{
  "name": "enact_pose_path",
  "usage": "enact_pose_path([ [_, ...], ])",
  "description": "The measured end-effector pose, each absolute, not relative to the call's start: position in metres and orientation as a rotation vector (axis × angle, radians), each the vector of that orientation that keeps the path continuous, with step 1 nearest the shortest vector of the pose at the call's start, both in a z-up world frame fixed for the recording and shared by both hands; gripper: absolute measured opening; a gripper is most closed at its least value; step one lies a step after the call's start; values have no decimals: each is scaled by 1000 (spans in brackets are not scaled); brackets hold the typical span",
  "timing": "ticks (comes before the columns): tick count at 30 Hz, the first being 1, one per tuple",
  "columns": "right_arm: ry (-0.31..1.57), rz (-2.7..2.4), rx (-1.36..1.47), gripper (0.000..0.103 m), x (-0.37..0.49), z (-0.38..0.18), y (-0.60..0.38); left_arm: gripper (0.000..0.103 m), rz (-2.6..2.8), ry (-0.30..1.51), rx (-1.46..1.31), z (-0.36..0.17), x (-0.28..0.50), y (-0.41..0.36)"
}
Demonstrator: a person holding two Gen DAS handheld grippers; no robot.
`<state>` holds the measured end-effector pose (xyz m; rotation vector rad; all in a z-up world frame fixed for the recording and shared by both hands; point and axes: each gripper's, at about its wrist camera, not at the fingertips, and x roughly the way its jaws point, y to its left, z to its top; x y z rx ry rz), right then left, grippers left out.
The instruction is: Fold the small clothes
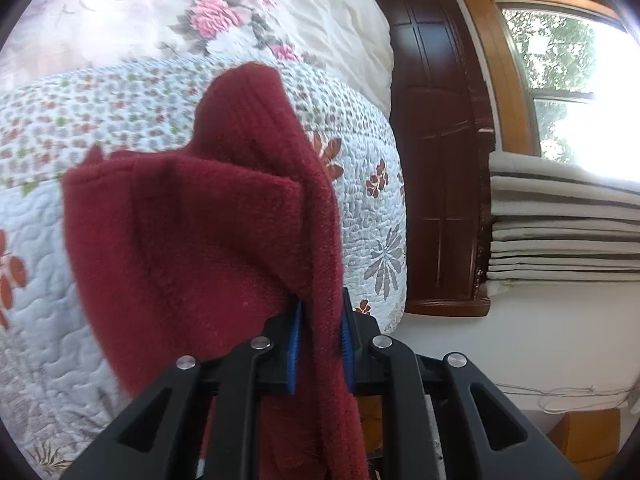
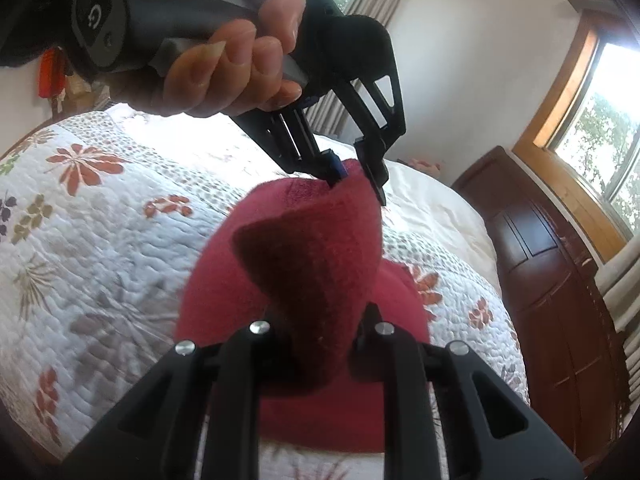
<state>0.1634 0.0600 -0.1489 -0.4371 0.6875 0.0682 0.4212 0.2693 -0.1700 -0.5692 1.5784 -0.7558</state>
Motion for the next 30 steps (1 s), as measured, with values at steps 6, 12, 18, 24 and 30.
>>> enact_pose_path([
  [6,739,67,-367,16,168,-167,9,16,-740,1633,-519,-197,424,213],
  [12,837,134,-138,16,170,-196,-43,15,-684,1706,-457,-239,420,169],
  [18,886,241,156,17,171,-216,-83,14,-640,1725,-381,-248,414,145],
  [24,950,398,573,17,186,-238,-129,12,-631,1728,-357,-241,418,127],
  [30,1013,571,835,21,191,-273,-157,47,-669,1574,-386,-200,413,129],
])
